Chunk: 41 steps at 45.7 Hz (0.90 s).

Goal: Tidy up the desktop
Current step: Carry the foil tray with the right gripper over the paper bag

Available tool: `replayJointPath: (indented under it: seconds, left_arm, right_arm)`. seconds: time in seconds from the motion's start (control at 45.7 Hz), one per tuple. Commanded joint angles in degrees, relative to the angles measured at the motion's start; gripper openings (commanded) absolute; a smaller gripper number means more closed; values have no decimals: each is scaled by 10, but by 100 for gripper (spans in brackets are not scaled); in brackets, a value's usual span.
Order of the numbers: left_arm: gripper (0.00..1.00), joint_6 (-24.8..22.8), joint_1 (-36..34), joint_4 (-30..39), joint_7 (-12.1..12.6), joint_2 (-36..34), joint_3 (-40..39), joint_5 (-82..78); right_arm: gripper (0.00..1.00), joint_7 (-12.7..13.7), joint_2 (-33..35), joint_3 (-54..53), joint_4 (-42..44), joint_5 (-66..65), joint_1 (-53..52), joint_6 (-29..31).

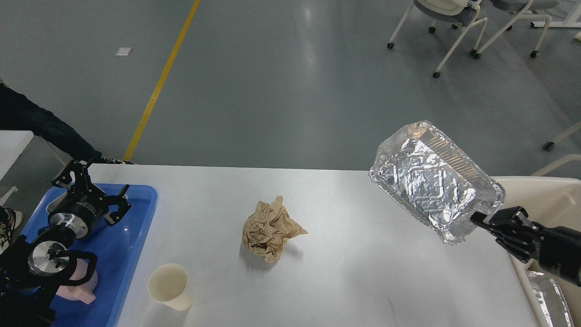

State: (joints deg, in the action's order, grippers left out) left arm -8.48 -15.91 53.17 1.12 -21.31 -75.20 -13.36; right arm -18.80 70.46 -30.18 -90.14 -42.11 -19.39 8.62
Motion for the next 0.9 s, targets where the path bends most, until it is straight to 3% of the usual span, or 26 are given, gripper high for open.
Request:
replayJointPath:
  seconds: [0.0, 0.153, 0.263, 0.548, 0.788, 0.876]
  left_arm:
    - [97, 1, -2, 0, 0, 0, 1, 0]
    - [97, 1, -4, 0, 1, -2, 1, -1]
    - [97, 1, -4, 0, 1, -12, 1, 0]
    - [97, 11, 3, 5, 0, -21, 1, 0]
    - [97, 10, 4, 5, 0, -28, 1, 0]
    - [97, 9, 2, 5, 1, -29, 1, -1]
  right_arm:
    - [0, 1, -36, 1, 16, -56, -23, 38]
    - [0, 10, -100, 6, 57, -128, -73, 122]
    - [0, 19, -141, 44, 81, -161, -123, 148]
    - [0, 11, -263, 209, 207, -162, -288, 181]
    - [0, 16, -327, 224, 295, -160, -302, 225]
    - [0, 12, -348, 224, 336, -159, -312, 269]
